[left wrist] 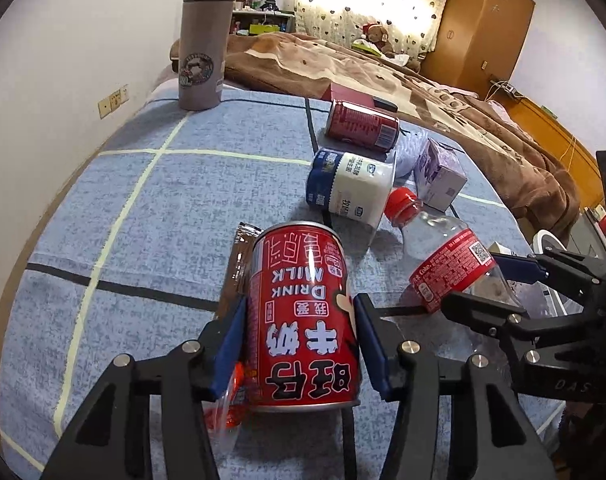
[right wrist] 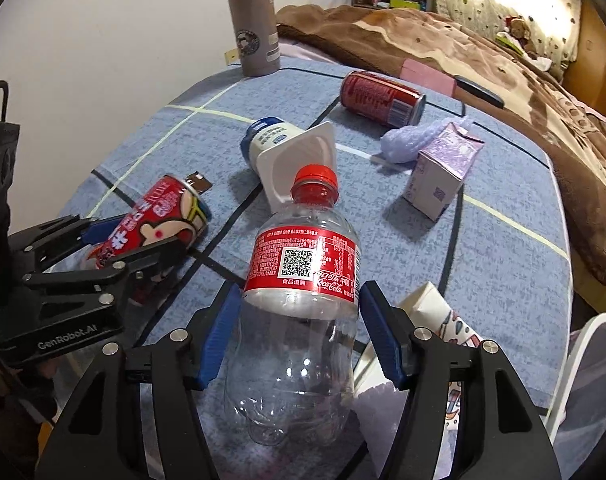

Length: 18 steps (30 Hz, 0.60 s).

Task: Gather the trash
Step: 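Lift the bottle and milk can and carry them toward the wastebasket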

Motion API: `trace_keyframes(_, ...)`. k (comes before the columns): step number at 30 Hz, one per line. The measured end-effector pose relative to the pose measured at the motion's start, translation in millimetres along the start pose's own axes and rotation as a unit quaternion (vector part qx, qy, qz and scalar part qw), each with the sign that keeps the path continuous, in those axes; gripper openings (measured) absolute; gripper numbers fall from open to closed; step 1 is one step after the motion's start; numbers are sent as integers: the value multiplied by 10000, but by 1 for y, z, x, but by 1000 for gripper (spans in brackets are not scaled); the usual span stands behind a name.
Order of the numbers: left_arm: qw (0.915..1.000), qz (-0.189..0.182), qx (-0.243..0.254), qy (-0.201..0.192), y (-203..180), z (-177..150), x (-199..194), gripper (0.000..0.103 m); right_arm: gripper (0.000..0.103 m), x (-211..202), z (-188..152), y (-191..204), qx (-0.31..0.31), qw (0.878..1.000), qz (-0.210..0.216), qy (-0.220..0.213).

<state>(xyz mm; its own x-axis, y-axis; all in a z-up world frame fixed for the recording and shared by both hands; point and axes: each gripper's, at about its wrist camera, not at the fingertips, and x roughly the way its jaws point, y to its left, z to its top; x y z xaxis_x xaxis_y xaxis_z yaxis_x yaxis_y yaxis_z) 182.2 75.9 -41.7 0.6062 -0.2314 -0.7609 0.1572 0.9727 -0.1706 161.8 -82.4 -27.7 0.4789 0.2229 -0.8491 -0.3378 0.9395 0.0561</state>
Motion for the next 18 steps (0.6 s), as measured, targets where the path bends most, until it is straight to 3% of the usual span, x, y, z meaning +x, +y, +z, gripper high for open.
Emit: trace_keyframes(18,9965,-535,-426,-489,12,11,-44,55,63,-29,-7,-17,526,9955,254,-746)
